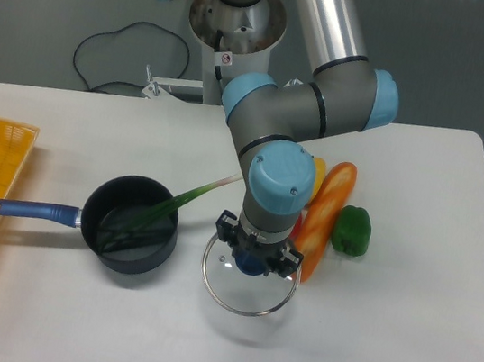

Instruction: Close the pot lid

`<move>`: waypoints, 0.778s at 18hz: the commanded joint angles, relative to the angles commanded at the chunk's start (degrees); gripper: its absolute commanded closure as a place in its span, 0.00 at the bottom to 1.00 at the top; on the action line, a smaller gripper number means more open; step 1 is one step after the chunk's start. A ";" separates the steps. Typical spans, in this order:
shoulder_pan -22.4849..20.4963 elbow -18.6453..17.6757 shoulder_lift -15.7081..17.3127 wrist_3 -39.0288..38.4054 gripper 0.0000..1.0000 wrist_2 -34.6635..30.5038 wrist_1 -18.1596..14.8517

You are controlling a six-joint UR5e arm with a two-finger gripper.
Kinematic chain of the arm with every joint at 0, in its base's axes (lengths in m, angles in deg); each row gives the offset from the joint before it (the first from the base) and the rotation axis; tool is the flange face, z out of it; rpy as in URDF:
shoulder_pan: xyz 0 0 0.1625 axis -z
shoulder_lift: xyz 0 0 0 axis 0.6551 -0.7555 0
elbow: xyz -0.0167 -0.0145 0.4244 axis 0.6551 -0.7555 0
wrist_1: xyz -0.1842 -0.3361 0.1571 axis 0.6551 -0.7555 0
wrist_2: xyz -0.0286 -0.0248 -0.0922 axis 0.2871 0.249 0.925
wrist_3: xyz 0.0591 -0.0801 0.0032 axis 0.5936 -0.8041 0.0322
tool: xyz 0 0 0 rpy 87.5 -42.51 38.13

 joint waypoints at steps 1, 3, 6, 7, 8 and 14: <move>0.17 0.09 0.17 0.00 0.56 0.00 -0.09; 0.53 0.09 0.44 0.00 0.56 0.09 0.00; 1.93 0.00 0.88 -0.09 0.56 -0.17 -0.09; 2.54 0.00 1.14 -0.35 0.56 -0.17 -0.09; 3.16 -0.09 1.32 -0.44 0.56 -0.26 -0.09; 6.50 -2.89 5.18 -1.32 0.56 -0.44 -0.62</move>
